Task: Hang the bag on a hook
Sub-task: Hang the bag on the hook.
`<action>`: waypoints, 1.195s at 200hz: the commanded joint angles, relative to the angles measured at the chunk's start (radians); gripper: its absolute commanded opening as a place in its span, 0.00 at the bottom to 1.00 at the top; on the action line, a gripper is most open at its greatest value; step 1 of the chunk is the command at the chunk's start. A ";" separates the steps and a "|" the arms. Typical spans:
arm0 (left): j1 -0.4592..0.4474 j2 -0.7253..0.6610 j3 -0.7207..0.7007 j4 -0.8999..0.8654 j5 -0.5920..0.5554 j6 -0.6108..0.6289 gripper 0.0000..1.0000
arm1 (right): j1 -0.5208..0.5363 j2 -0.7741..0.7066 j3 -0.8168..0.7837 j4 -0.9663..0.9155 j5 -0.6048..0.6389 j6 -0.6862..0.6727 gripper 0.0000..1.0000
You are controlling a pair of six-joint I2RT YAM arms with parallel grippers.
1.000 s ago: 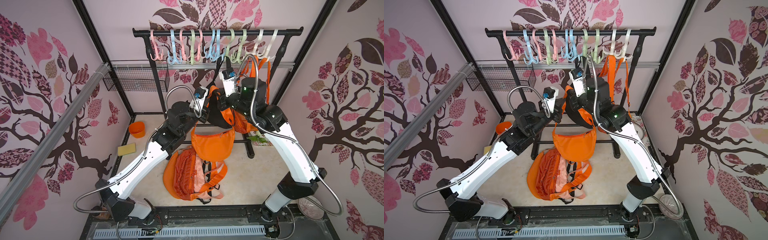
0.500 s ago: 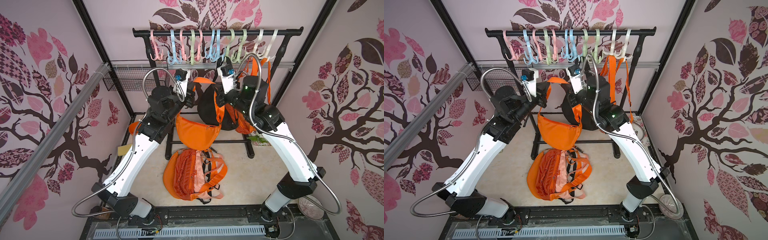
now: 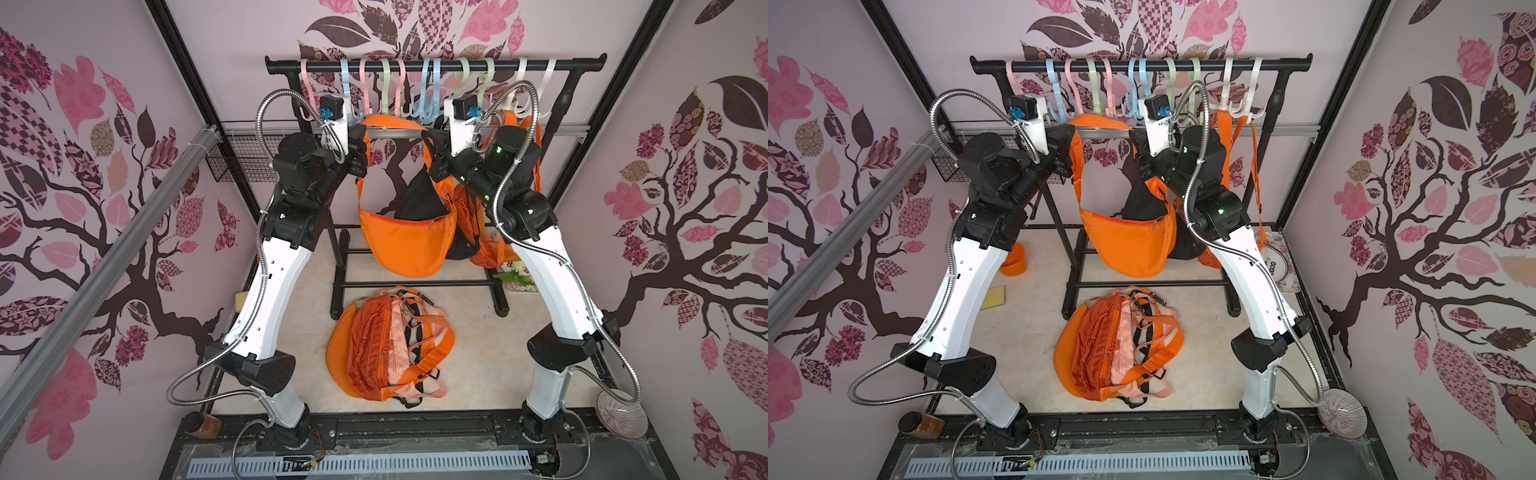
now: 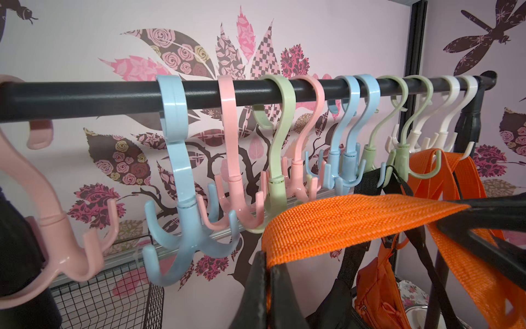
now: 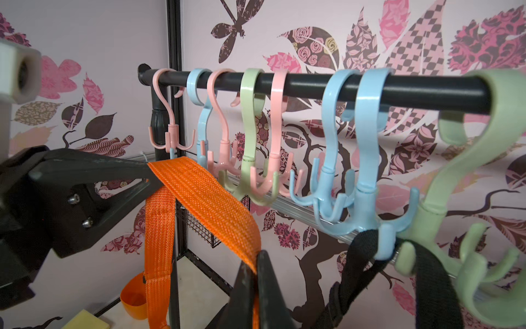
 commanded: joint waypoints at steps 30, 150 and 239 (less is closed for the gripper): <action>0.027 0.137 0.267 -0.123 -0.021 0.000 0.00 | -0.024 0.125 0.174 0.129 -0.017 0.094 0.00; 0.023 0.342 0.422 -0.229 0.019 0.000 0.00 | -0.024 0.289 0.157 0.064 -0.023 0.152 0.00; 0.025 0.179 0.099 -0.112 0.041 -0.028 0.06 | -0.024 0.144 -0.029 0.037 0.000 0.141 0.19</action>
